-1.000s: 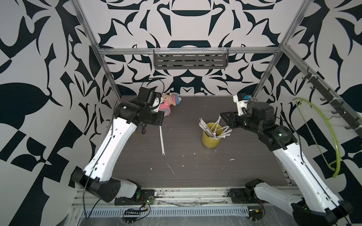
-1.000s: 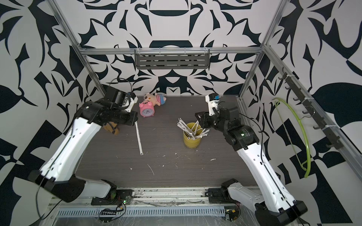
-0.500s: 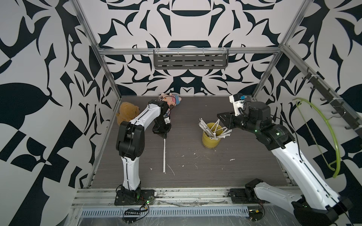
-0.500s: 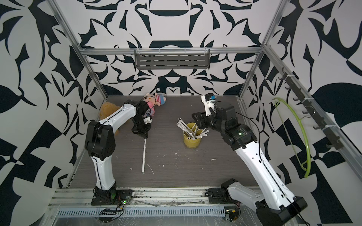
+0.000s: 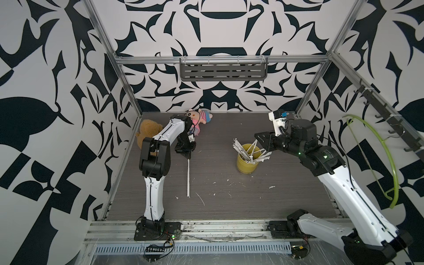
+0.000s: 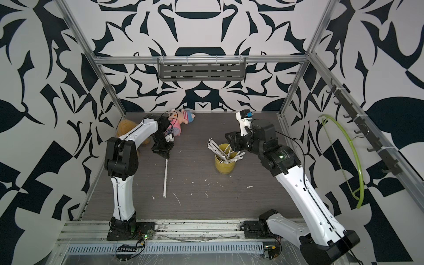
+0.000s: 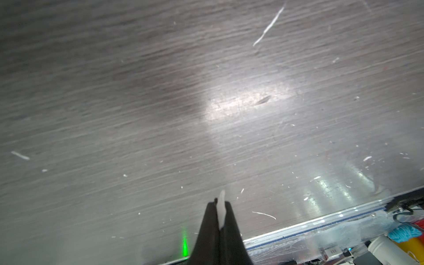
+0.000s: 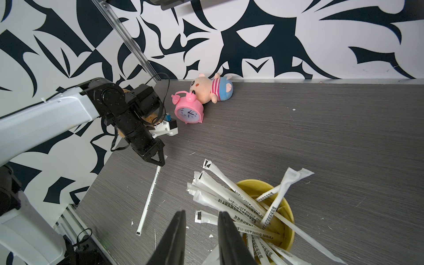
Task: Take the straws out of the storage container
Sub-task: Place the straw at the center of the board.
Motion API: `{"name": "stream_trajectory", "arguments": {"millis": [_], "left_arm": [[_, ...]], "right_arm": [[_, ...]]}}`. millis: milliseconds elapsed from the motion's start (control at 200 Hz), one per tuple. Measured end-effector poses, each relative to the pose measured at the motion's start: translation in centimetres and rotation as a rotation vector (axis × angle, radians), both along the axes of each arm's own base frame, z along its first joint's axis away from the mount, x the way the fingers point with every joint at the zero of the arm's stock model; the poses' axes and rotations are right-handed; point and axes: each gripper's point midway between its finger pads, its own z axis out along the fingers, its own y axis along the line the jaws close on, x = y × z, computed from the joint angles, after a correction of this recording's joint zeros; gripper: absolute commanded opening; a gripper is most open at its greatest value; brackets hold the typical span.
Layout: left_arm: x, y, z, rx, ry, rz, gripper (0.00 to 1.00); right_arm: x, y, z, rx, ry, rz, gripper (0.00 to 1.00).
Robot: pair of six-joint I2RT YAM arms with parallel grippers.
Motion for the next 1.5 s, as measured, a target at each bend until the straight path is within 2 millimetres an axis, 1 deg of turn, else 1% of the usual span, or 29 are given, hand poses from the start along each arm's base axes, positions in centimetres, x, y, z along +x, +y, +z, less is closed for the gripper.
{"name": "stream_trajectory", "arguments": {"millis": [245,320,510,635,965,1100,1165,1200,1240,1305,1335,1350,1360,1375,1380,1405,1420,1445,1460,1470,1490,1500], "left_arm": [[0.3,0.0,-2.2,0.017,0.047,-0.013,0.00],[0.3,0.0,-2.5,0.016,0.055,-0.009,0.05],[1.2,-0.2,-2.1,0.001,0.032,-0.004,0.19],[1.3,-0.1,-2.1,0.002,0.032,-0.001,0.23],[1.4,-0.3,-2.0,-0.015,0.029,-0.002,0.24],[1.6,-0.8,-1.8,-0.047,0.021,-0.006,0.24],[1.8,-1.2,-1.3,-0.067,0.003,-0.006,0.24],[2.1,-1.4,-0.8,-0.081,-0.017,-0.005,0.24],[2.4,-1.6,0.3,-0.102,-0.054,-0.004,0.24],[3.2,-2.4,3.1,-0.147,-0.154,-0.006,0.25],[3.5,-2.8,4.8,-0.172,-0.212,-0.009,0.25],[3.6,-3.0,6.0,-0.191,-0.253,-0.012,0.26],[3.6,-3.1,6.5,-0.197,-0.269,-0.011,0.26],[3.7,-3.2,7.6,-0.211,-0.303,-0.013,0.28],[3.7,-3.4,8.2,-0.220,-0.322,-0.016,0.28],[3.7,-3.6,9.8,-0.241,-0.376,-0.017,0.31],[3.5,-4.0,11.3,-0.264,-0.425,-0.028,0.33],[3.3,-4.4,13.1,-0.291,-0.481,-0.034,0.37],[3.0,-4.8,14.6,-0.316,-0.532,-0.042,0.40],[2.9,-4.9,15.2,-0.325,-0.550,-0.044,0.41],[2.3,-5.5,17.0,-0.358,-0.612,-0.066,0.44],[2.1,-5.7,17.6,-0.369,-0.628,-0.065,0.46]], "right_arm": [[0.2,0.1,-0.3,-0.005,0.008,-0.002,0.29],[0.3,0.0,-0.4,-0.008,0.010,-0.006,0.29],[0.4,-0.1,-0.4,-0.011,0.009,-0.013,0.29],[0.5,-0.1,-0.5,-0.014,0.010,-0.016,0.29],[1.2,0.1,-2.0,-0.039,0.057,-0.020,0.30],[1.5,-0.4,-2.3,-0.087,0.090,-0.047,0.33],[1.8,-0.9,-2.3,-0.123,0.101,-0.071,0.34],[2.0,-1.2,-2.2,-0.144,0.108,-0.085,0.34],[2.2,-1.6,-2.3,-0.169,0.116,-0.104,0.34],[2.2,-2.2,-2.7,-0.210,0.135,-0.130,0.34],[2.3,-2.6,-3.0,-0.230,0.145,-0.141,0.34],[2.2,-2.8,-3.2,-0.240,0.152,-0.148,0.34],[2.2,-2.9,-3.4,-0.247,0.157,-0.152,0.34],[2.2,-3.0,-3.5,-0.256,0.163,-0.156,0.34],[2.2,-3.0,-3.6,-0.258,0.164,-0.157,0.34],[2.1,-3.3,-4.0,-0.275,0.177,-0.164,0.34],[2.1,-3.3,-4.2,-0.282,0.184,-0.167,0.34],[2.0,-3.5,-4.5,-0.296,0.195,-0.171,0.34],[2.0,-3.5,-4.8,-0.306,0.203,-0.174,0.34],[2.0,-3.6,-4.9,-0.309,0.206,-0.175,0.34],[1.9,-3.6,-5.2,-0.320,0.215,-0.176,0.34],[1.9,-3.6,-5.3,-0.325,0.219,-0.177,0.34]]}}
